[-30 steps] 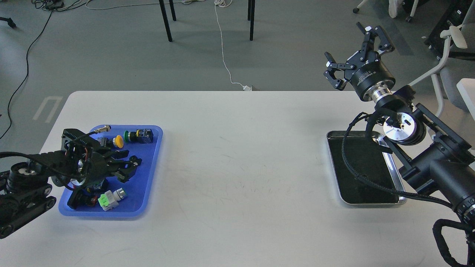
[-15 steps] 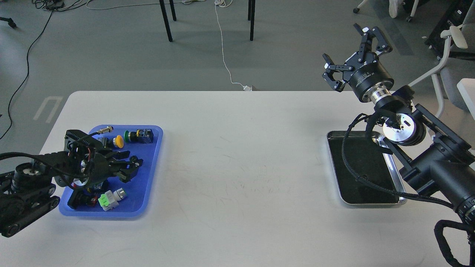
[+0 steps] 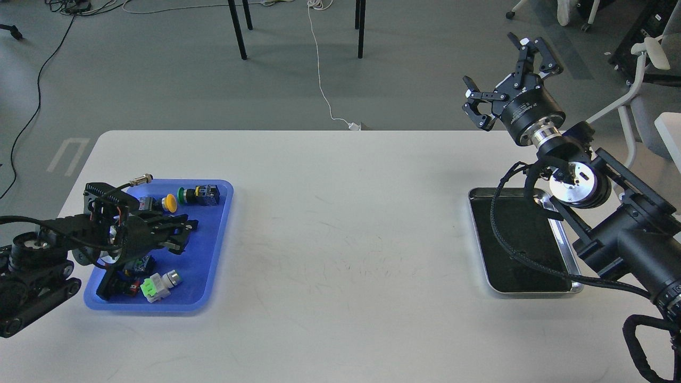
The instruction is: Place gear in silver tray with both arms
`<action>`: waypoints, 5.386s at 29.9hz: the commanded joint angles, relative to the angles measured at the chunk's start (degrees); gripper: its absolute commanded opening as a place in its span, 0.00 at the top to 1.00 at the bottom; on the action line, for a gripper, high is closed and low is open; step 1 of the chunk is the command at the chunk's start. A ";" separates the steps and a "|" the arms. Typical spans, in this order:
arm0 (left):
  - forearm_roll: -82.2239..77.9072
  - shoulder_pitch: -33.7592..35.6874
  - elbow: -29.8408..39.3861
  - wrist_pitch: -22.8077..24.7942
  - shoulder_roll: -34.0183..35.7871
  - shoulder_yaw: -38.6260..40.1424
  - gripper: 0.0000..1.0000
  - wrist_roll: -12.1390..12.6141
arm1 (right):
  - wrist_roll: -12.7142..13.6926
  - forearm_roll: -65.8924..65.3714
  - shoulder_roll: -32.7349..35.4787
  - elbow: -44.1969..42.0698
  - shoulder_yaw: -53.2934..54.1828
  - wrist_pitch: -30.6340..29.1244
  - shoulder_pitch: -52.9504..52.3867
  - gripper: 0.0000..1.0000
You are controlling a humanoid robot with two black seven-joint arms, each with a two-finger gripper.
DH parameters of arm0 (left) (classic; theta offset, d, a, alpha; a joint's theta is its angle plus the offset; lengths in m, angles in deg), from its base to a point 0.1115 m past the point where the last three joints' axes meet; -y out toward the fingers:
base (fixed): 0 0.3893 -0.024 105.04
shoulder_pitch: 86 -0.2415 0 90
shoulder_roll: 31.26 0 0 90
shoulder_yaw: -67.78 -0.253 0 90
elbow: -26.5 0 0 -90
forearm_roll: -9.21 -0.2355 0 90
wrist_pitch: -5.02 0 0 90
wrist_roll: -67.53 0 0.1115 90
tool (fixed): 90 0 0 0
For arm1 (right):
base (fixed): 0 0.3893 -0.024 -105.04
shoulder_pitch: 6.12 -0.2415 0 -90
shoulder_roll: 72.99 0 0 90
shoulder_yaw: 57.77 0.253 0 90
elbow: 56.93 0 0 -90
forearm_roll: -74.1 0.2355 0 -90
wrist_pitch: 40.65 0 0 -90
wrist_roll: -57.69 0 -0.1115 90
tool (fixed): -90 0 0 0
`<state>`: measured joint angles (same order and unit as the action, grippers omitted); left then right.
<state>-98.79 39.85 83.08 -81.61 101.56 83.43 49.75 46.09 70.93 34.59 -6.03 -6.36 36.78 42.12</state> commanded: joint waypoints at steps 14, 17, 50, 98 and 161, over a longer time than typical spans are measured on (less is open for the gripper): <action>-0.45 10.29 12.33 4.09 1.33 0.17 0.84 0.90 | -0.09 0.00 0.96 1.65 0.44 0.09 0.53 0.01; -0.54 13.01 11.27 7.17 -5.62 -0.01 0.84 1.69 | -0.09 0.00 4.46 5.08 0.09 0.09 1.67 0.01; -1.06 18.38 -8.77 10.08 -42.81 -12.31 0.82 5.38 | 0.00 -5.18 38.23 23.28 -3.77 0.00 25.40 0.01; 103.34 13.65 -5.60 14.38 -17.06 26.52 0.02 1.69 | 2.64 -33.39 13.64 5.71 -51.04 -4.65 -31.09 0.01; 105.72 -0.43 -2.35 19.48 -16.53 40.24 0.02 1.69 | -9.58 -61.61 -17.58 -1.68 -96.41 -5.27 -39.72 0.51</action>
<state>6.98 39.43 80.74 -62.13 84.88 123.67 51.36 36.51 9.49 17.03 -7.81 -102.70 31.76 2.49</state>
